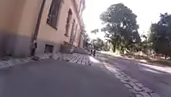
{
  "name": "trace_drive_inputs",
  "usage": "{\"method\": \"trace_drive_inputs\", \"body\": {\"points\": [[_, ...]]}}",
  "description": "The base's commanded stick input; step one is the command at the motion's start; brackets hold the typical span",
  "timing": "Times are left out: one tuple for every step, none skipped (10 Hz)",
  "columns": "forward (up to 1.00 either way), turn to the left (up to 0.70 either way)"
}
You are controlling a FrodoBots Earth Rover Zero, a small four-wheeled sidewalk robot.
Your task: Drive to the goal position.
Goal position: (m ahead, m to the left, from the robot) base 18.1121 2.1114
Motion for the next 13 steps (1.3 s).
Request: {"method": "trace_drive_inputs", "body": {"points": [[0.70, 0.08], [0.70, 0.01], [0.70, 0.00], [0.70, 0.00], [0.70, -0.02], [0.70, -0.09], [0.70, -0.14], [0.70, -0.14], [0.70, -0.14], [0.70, -0.14], [0.70, -0.14], [0.70, -0.14], [0.70, -0.14]]}}
